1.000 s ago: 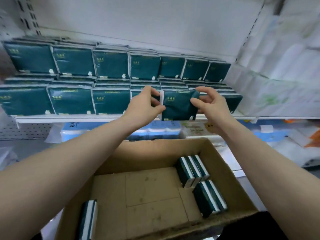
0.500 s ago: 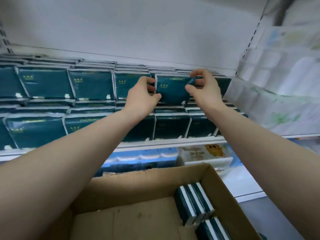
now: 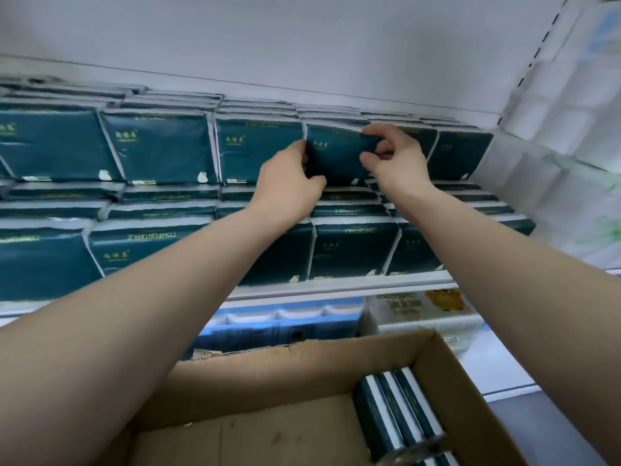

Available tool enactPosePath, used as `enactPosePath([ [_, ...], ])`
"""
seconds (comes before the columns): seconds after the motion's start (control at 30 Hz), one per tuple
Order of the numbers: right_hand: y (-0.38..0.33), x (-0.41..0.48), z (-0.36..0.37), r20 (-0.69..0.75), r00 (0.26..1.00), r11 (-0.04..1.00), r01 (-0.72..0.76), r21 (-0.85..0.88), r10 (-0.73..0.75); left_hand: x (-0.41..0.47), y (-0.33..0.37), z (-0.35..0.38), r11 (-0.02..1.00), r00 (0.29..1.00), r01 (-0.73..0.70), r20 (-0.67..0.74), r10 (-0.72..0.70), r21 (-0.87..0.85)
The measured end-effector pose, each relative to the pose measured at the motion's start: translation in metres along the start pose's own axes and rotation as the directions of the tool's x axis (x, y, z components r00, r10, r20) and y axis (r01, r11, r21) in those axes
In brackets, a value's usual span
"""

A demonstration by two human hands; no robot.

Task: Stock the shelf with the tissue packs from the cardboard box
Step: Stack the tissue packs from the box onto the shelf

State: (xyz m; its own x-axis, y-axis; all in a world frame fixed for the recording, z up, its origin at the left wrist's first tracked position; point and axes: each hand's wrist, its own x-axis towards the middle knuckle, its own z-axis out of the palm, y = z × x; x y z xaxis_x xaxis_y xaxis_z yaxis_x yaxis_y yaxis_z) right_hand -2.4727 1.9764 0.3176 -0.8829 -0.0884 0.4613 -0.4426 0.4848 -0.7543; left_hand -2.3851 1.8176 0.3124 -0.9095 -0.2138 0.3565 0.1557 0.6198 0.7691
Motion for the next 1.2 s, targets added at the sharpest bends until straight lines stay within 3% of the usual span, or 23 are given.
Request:
enactPosePath([
  [0.33,-0.018,-0.02,-0.009,0.048,0.999,0.998,-0.006,-0.061,0.009,-0.008,0.011,-0.007,0.994,0.999,-0.011,0.033,0.007,0.106],
  [0.63,-0.06,-0.081,-0.029,0.04,0.999,0.998,0.011,-0.059,-0.009,-0.066,0.025,-0.054,0.996,0.997,-0.07,-0.045,0.068,-0.053],
  [0.83,-0.073,-0.16,-0.008,0.062,0.998,0.997,-0.03,0.077,0.025,-0.135,-0.003,-0.083,0.992,1.0,-0.023,-0.02,0.021,-0.127],
  [1.0,-0.058,-0.258,0.032,0.192,0.975,0.982,-0.138,0.129,0.112,-0.21,-0.07,-0.089,0.99,0.987,0.125,0.111,-0.118,-0.063],
  [1.2,-0.029,-0.341,0.076,0.447,0.839,0.919,-0.386,0.085,0.311,-0.281,-0.132,-0.081,0.958,0.928,0.281,0.242,-0.285,0.051],
])
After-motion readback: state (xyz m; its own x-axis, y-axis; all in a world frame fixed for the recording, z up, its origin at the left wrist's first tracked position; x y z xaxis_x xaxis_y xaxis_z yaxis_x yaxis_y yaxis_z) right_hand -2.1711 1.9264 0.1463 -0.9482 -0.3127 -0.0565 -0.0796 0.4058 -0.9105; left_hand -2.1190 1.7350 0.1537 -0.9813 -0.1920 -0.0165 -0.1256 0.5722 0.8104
